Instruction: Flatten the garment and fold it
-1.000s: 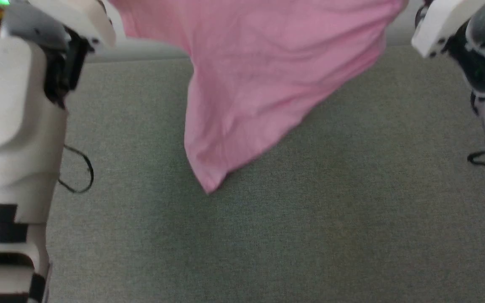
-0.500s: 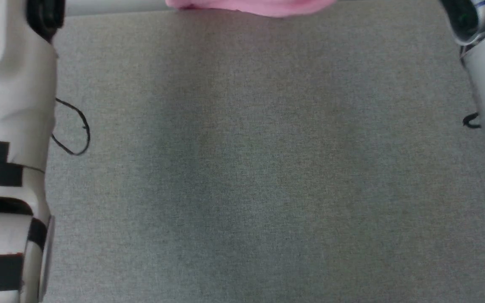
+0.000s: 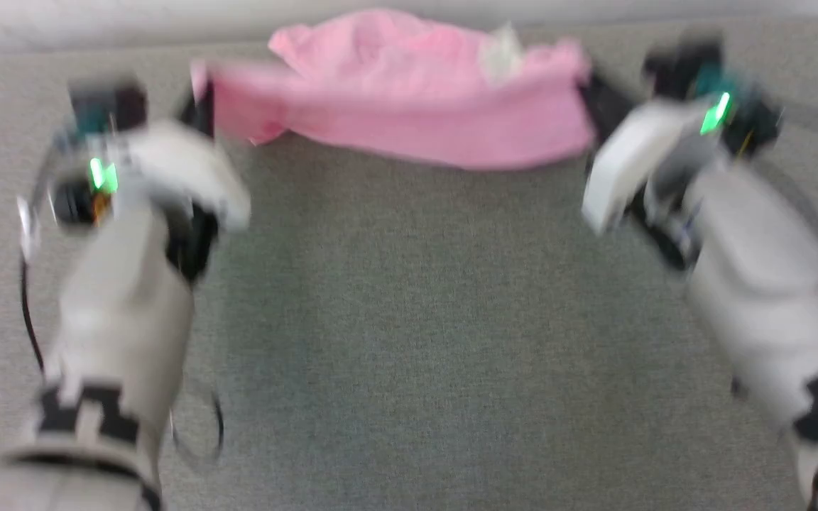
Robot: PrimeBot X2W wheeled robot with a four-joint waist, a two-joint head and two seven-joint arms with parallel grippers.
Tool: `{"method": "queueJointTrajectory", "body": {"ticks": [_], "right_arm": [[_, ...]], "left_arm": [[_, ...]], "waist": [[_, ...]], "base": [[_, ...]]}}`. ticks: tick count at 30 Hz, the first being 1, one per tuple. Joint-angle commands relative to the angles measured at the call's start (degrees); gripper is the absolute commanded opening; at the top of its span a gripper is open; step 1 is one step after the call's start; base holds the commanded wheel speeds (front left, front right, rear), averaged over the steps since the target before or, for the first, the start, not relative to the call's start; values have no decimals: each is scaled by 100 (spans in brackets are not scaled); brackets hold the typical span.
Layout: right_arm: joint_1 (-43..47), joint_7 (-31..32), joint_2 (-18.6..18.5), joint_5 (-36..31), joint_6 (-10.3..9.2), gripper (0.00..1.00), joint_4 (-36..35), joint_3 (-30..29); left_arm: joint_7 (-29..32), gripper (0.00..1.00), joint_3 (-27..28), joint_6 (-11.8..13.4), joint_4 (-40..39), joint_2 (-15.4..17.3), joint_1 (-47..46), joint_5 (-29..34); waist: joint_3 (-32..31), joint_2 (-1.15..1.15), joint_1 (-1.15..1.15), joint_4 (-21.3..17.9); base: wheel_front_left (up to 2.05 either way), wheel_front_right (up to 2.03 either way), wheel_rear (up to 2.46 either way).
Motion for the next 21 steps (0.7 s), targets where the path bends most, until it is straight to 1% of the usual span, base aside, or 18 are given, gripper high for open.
{"method": "queueJointTrajectory", "body": {"ticks": [1, 4, 6, 8, 10, 12, 16, 21], "right_arm": [[456, -159, -42, 122, -6, 0, -160, 174], [1200, -271, -143, 280, -6, 0, -517, 454], [1669, -311, -286, 383, -6, 0, -821, 518], [2111, -299, -461, 365, -6, 0, -1144, 575], [2523, -259, -646, 257, -6, 0, -1480, 527], [2954, -165, -743, 164, -6, 0, -1872, 401], [3882, 154, -848, -125, -6, 0, -2790, -26], [5197, 757, -756, -498, -6, 0, -4139, -701]], "left_arm": [[-76, 0, 72, -50, -15, 5, 527, -94], [-114, 0, 131, -78, -233, 34, 1439, -159], [-121, 0, 194, -63, -551, 74, 2039, -171], [-123, 0, 268, 24, -999, 129, 2632, -148], [-124, 0, 327, 151, -1476, 177, 3232, -137], [-113, 0, 351, 287, -1981, 226, 3805, -146], [287, 0, 401, 697, -3246, 367, 4892, -195], [1120, 0, 465, 1384, -5234, 547, 6283, -246]], "waist": [[-455, 0, 0, 3], [-849, 0, 0, -66], [-1058, 0, 0, -78], [-1230, 0, 0, -82], [-1371, 0, 0, -84], [-1475, 0, 0, -86], [-1610, 0, 0, -57], [-1699, 0, 0, -8]], "base": [[0, 0, 0], [0, 0, 0], [0, 0, 0], [0, 0, 0], [0, 0, 0], [0, 0, 0], [0, 0, 0], [0, 0, 0]]}}
